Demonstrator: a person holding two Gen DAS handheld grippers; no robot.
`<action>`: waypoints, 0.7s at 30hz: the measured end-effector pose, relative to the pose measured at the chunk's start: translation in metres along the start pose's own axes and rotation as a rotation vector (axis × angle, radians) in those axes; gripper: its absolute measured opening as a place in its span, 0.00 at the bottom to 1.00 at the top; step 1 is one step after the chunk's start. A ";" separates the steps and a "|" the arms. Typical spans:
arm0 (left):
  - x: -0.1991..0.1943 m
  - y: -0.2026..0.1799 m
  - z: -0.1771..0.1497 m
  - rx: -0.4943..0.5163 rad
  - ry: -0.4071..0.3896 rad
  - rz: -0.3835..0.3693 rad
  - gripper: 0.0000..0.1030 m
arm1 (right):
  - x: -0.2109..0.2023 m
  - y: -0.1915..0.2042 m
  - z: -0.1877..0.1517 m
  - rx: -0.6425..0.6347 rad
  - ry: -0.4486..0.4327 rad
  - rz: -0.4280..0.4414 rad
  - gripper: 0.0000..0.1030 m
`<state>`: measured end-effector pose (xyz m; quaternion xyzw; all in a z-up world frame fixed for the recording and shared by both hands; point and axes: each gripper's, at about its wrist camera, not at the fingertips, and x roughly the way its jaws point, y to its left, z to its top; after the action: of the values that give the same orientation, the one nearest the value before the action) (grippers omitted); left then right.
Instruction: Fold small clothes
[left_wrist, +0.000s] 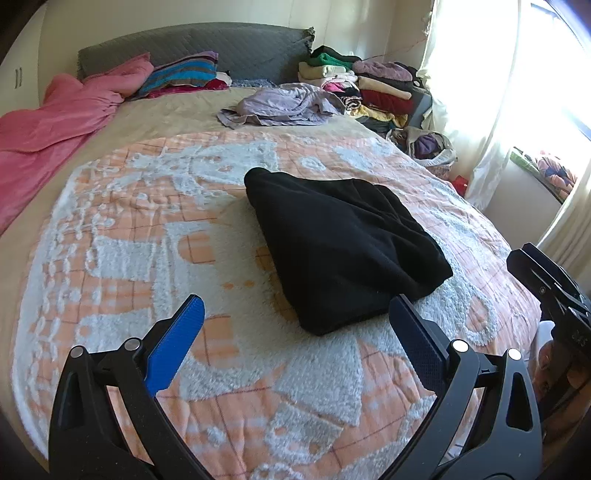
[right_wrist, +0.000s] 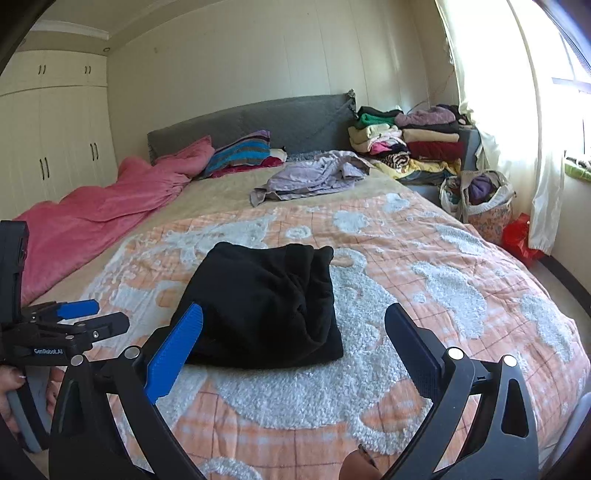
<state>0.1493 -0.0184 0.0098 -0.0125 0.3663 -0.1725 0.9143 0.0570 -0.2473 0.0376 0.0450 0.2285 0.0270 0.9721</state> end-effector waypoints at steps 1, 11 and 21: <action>-0.003 0.001 -0.002 0.001 -0.006 0.001 0.91 | -0.002 0.002 -0.001 -0.002 -0.005 -0.002 0.95; -0.030 0.012 -0.025 0.010 -0.029 0.010 0.91 | -0.023 0.016 -0.010 -0.016 -0.046 -0.016 0.95; -0.039 0.022 -0.053 0.014 -0.017 0.006 0.91 | -0.029 0.036 -0.034 -0.025 -0.004 -0.034 0.95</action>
<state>0.0938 0.0203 -0.0063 -0.0066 0.3572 -0.1720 0.9180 0.0147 -0.2105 0.0233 0.0288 0.2270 0.0131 0.9734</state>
